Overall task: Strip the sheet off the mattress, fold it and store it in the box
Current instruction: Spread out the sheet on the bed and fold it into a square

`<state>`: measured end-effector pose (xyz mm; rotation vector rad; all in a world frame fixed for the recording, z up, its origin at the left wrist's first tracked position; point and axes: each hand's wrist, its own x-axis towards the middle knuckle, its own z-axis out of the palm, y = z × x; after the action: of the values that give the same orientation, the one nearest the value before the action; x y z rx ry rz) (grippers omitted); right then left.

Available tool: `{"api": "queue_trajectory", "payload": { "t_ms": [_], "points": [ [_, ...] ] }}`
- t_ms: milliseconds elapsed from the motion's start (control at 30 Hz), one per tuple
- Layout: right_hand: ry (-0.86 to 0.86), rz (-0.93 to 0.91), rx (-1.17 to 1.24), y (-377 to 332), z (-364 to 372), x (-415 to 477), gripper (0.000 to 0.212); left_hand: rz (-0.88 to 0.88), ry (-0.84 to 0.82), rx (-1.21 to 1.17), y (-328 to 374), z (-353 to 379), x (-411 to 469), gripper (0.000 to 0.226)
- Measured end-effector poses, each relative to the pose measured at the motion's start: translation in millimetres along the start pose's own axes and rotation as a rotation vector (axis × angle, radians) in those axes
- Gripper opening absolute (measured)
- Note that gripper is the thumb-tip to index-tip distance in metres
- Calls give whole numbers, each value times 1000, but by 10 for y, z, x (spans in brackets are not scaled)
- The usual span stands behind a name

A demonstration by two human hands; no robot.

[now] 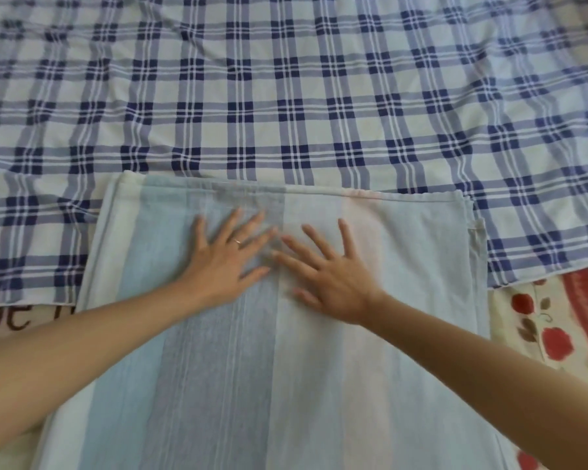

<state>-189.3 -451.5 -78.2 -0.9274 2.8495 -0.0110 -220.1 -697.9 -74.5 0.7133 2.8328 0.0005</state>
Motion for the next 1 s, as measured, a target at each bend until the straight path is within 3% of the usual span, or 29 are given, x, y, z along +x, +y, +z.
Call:
{"api": "queue_trajectory", "payload": {
  "t_ms": [33, 100, 167, 267, 300, 367, 467, 533, 600, 700, 767, 900, 1000],
  "points": [
    [-47, 54, 24, 147, 65, -139, 59, -96, -81, -10, -109, 22, 19, 71],
    [-59, 474, 121, 555, 165, -436, 64, -291, -154, -36, -317, 83, 103, 77],
    [-109, 927, 215, 848, 173, -672, 68, -321, -173, -26, -363, 54, 178, 82],
    [-123, 1260, 319, 800, 89, -744, 77, -347, -189, -56, -251, 12, 149, 85],
    [-93, 1289, 319, 707, 26, -736, 78, -391, -182, -84, -162, -28, 120, 82],
    [6, 1099, 234, 430, -16, -725, 72, -450, -136, -123, 102, -61, 13, 74],
    [114, 372, 191, -258, 23, -900, 67, -214, -7, -119, 741, 107, -465, 68],
    [42, 103, 131, -570, 208, -1296, 62, -29, -11, -92, 1066, 376, -1077, 69],
    [-58, 233, 147, -556, 388, -1852, 59, -72, -31, -64, 1182, 616, -1770, 68],
    [-148, 768, 295, -410, 428, -2409, 64, -581, -87, -158, 1161, 764, -2535, 66],
    [-155, 959, 386, -455, 360, -2462, 73, -848, -175, -239, 1262, 770, -2723, 65],
    [13, 1265, 696, -555, 15, -2341, 91, -1035, -278, -326, 1485, 559, -2611, 66],
    [-59, 1396, 841, -507, -243, -2330, 70, -1098, -288, -364, 1526, 448, -2433, 72]
  ]
}}
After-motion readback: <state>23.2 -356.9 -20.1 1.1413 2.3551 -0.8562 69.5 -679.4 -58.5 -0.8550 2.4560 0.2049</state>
